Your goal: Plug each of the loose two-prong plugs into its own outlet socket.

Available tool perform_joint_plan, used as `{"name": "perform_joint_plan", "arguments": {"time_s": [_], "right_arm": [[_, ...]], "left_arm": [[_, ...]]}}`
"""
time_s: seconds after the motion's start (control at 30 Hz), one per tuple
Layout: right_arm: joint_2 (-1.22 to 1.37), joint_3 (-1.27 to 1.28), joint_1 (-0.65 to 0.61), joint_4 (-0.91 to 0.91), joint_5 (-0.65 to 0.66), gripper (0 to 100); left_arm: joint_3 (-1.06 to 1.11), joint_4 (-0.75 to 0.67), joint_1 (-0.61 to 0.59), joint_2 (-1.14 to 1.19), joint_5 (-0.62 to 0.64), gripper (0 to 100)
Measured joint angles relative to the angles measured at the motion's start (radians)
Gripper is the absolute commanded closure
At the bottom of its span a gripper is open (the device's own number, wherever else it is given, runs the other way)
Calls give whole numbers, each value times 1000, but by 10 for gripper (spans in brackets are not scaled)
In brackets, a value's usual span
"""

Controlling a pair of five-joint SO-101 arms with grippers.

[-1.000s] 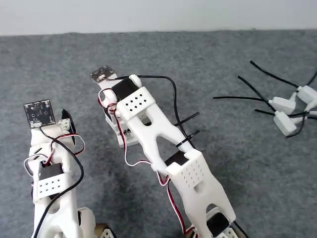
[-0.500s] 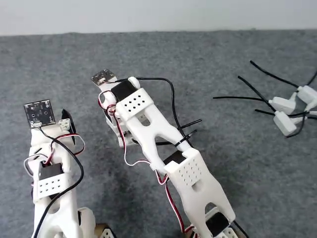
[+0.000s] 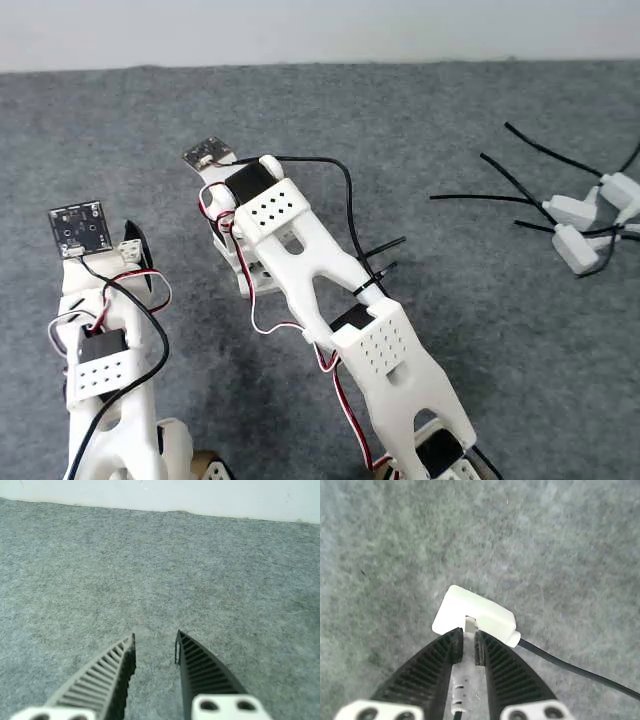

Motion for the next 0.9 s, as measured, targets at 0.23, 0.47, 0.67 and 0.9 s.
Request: {"name": "perform_joint_plan", "arguments": {"time_s": [0.23,0.47,0.67,0.9], "right_arm": [[0,0,0,-11,0,991],[0,0,0,-14,0,991],[0,0,0,-23,0,991],[25,-2,0,-23,0,991]], "left_arm": [[0,0,0,0,0,874],[0,0,0,0,0,874],[0,0,0,0,0,874],[0,0,0,0,0,874]]}}
